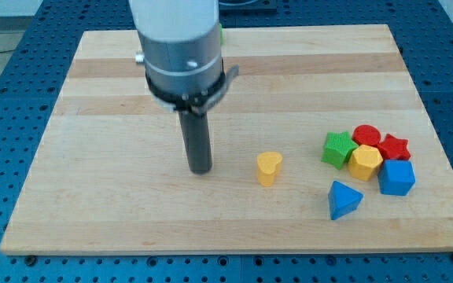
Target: Place the yellow heart to the right of the green circle
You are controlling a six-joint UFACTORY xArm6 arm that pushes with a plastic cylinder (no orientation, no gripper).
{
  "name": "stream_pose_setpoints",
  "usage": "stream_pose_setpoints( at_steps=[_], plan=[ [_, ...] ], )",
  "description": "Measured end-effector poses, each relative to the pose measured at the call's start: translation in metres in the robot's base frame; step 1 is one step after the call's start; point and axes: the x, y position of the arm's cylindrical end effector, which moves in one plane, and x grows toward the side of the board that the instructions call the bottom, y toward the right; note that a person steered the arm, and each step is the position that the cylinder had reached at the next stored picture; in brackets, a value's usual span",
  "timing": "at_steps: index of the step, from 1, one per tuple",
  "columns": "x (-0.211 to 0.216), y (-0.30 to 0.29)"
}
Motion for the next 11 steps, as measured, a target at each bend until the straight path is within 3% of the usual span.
stream_pose_setpoints(
  at_steps=[1, 2, 5, 7, 11],
  plan=[
    [0.034, 0.030],
    [0.039, 0.072],
    [-0.053, 0.092],
    [-0.062, 0.145],
    [-0.132, 0.028]
  ],
)
